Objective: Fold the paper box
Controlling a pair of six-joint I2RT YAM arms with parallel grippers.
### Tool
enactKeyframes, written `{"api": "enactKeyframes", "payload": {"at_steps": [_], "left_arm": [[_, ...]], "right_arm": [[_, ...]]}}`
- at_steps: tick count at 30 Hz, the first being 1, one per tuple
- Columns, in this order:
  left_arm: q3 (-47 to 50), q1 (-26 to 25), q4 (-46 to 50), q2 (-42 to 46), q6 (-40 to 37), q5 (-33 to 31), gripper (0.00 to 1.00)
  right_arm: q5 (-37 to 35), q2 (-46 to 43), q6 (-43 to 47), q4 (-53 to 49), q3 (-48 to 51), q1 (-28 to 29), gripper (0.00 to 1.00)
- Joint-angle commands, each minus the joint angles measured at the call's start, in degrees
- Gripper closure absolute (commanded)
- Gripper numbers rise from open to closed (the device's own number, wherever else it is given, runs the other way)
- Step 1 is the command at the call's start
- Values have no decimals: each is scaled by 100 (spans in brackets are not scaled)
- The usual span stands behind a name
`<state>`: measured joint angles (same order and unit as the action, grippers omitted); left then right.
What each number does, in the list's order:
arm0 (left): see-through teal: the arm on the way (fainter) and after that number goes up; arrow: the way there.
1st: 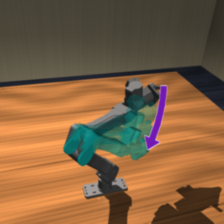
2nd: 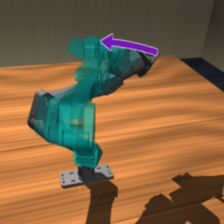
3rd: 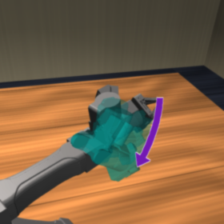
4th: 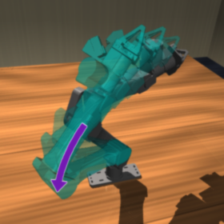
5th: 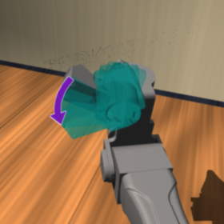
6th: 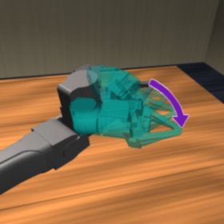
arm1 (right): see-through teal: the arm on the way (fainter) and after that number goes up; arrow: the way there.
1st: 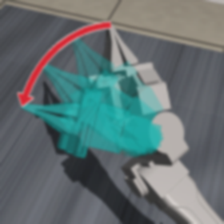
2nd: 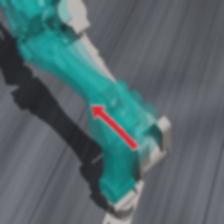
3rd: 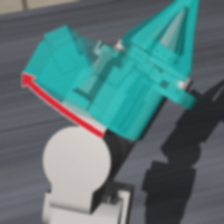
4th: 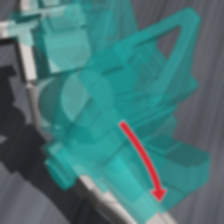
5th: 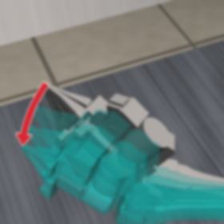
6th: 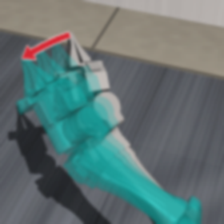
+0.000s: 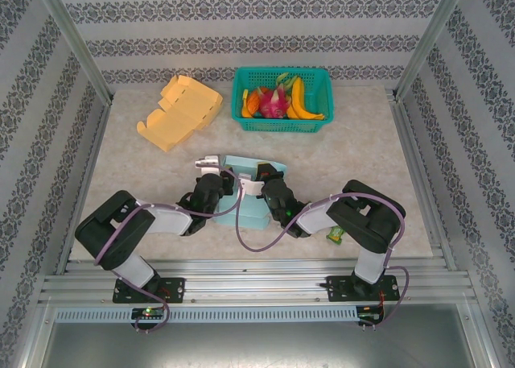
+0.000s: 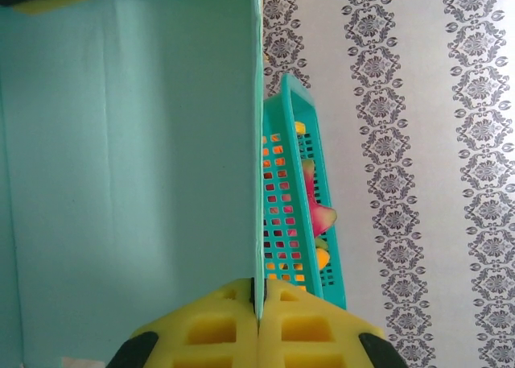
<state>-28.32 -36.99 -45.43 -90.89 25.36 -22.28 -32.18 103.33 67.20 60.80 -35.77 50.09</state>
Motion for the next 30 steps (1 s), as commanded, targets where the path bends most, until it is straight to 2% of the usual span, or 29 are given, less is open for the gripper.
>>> {"api": "enactKeyframes", "payload": {"at_steps": [1, 9, 19, 21, 24, 27, 30], "left_arm": [[179, 105, -6, 170, -78, 91, 60], [188, 113, -70, 142, -559, 430, 58], [-273, 164, -838, -1067, -936, 551, 59], [-300, 188, -1014, -1235, -956, 505, 64], [-291, 251, -1106, -1324, -923, 319, 77], [-374, 280, -804, -1327, -846, -152, 98], [-345, 285, -640, -1300, -668, -758, 100]], "right_arm": [[-200, 3, -217, -208, 9, -43, 100], [-165, -17, -234, -226, 9, -43, 100], [-104, -61, -268, -235, 44, -40, 100], [-104, -57, -264, -235, 46, -43, 100], [-113, -74, -271, -235, 52, -52, 100], [-145, -93, -288, -235, 52, -69, 100], [-164, -87, -307, -226, 46, -79, 100]]}}
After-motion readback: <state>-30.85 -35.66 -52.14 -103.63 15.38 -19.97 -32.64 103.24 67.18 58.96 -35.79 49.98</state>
